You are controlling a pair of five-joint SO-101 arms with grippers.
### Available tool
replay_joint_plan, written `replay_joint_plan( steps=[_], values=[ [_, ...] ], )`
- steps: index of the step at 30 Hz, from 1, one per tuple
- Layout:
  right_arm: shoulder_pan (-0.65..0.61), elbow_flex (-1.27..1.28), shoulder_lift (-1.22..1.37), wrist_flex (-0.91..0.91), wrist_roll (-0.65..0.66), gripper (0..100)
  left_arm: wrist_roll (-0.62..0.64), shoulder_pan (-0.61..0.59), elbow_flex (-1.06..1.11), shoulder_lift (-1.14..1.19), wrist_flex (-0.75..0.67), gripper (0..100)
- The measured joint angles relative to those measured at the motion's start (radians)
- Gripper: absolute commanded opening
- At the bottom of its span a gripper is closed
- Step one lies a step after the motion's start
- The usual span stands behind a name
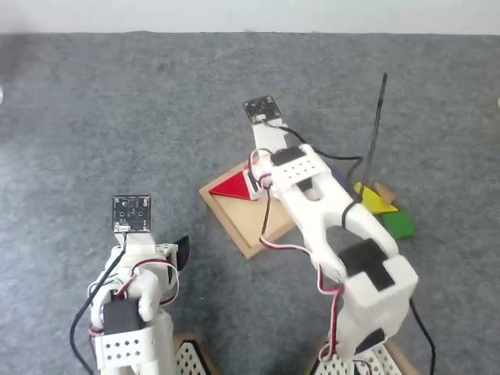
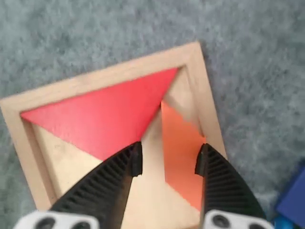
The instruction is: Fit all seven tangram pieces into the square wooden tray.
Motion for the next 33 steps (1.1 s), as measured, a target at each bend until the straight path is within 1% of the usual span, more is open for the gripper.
replay_joint_plan(
  steps=[6, 11, 15, 18, 27, 29, 33],
  values=[
    [0.003, -0.084, 0.06, 0.011, -0.02, 20.1, 0.0, 0.0, 0.0, 0.0, 0.0, 27],
    [0.002, -0.086, 0.043, 0.106, -0.029, 20.1, 0.0, 0.0, 0.0, 0.0, 0.0, 27],
    [0.0, -0.015, -0.003, 0.12, -0.029, 20.1, 0.0, 0.0, 0.0, 0.0, 0.0, 27],
    [-0.002, 0.052, -0.017, 0.097, -0.029, 20.1, 0.0, 0.0, 0.0, 0.0, 0.0, 27],
    [-0.005, 0.054, -0.017, 0.095, -0.029, 20.1, 0.0, 0.0, 0.0, 0.0, 0.0, 27],
    [-0.005, 0.025, -0.002, 0.126, -0.029, 17.7, 0.0, 0.0, 0.0, 0.0, 0.0, 27],
    [0.008, -0.077, 0.068, 0.21, -0.029, 3.5, 0.0, 0.0, 0.0, 0.0, 0.0, 27]
  ],
)
